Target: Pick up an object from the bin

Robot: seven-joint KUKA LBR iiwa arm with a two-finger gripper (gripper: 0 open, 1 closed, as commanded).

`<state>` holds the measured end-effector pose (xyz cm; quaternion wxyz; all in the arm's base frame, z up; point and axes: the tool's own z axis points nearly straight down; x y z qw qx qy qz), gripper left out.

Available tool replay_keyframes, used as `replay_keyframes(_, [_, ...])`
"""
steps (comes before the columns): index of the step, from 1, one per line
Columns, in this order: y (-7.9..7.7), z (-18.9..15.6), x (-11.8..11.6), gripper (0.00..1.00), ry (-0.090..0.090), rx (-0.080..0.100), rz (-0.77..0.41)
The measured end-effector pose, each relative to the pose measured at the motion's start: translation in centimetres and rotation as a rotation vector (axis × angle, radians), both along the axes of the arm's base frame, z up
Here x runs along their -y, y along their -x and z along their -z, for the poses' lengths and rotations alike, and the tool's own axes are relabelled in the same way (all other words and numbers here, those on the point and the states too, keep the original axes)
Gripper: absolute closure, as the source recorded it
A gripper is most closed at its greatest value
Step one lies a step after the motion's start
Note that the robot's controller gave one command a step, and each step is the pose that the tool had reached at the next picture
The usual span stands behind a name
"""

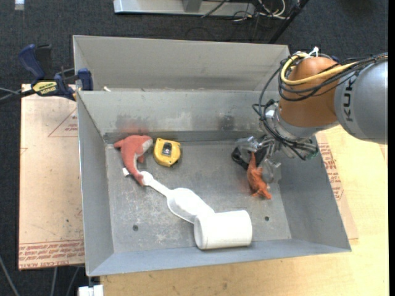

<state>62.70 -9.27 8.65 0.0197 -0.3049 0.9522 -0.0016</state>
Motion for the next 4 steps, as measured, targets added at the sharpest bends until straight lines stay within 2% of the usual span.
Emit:
replay_keyframes(2, [0.0, 0.0, 0.0, 1.00, 0.000, 0.000, 0.000])
replay_keyframes(3, [-1.7, 0.8, 2.7, 1.00, 0.009, 0.017, -0.198])
replay_keyframes(4, [-1.7, 0.8, 2.7, 1.00, 0.009, 0.017, -0.198])
